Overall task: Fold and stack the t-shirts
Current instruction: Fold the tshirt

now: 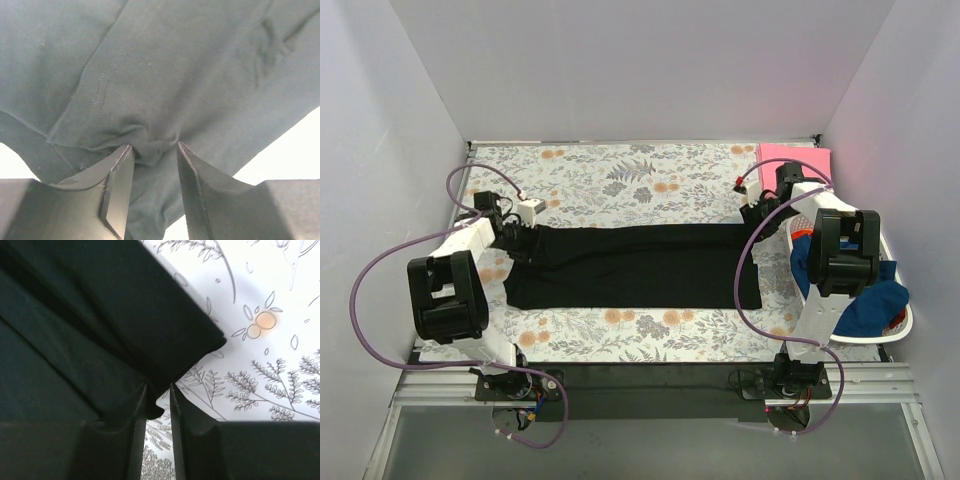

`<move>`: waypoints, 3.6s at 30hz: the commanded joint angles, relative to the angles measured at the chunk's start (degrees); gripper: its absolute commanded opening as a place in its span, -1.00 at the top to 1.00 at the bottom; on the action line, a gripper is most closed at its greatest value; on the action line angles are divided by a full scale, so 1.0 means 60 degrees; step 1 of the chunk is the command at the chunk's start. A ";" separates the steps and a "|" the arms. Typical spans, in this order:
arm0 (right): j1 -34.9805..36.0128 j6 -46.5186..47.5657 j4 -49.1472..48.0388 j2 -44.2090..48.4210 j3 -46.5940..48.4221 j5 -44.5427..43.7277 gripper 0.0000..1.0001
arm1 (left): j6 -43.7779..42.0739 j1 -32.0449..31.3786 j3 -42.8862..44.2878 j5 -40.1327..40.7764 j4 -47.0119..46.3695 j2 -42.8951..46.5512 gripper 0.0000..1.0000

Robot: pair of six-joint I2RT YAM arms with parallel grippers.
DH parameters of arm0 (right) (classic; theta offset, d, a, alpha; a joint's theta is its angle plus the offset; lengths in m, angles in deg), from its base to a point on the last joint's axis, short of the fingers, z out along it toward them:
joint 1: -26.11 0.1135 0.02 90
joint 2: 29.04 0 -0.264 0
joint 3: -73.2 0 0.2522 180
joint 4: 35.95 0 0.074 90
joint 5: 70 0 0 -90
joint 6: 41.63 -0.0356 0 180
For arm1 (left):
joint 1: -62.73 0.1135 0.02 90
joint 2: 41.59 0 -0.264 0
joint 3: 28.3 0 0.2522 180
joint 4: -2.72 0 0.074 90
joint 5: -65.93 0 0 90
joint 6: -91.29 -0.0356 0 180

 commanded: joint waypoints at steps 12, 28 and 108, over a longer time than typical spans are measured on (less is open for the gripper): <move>0.0059 0.1720 0.2859 0.0373 0.1490 -0.0700 0.43 | -0.2711 0.0877 0.2386 -0.2096 0.3617 0.0320 0.49; 0.1640 0.0521 0.2743 -0.0796 0.3086 -0.0260 0.29 | -0.0573 0.0718 0.4131 -0.1701 0.2358 -0.2127 0.10; 0.2242 0.0784 0.2610 -0.0067 0.1314 -0.0746 0.27 | -0.3590 -0.2623 0.0952 -0.1658 0.6075 0.1374 0.18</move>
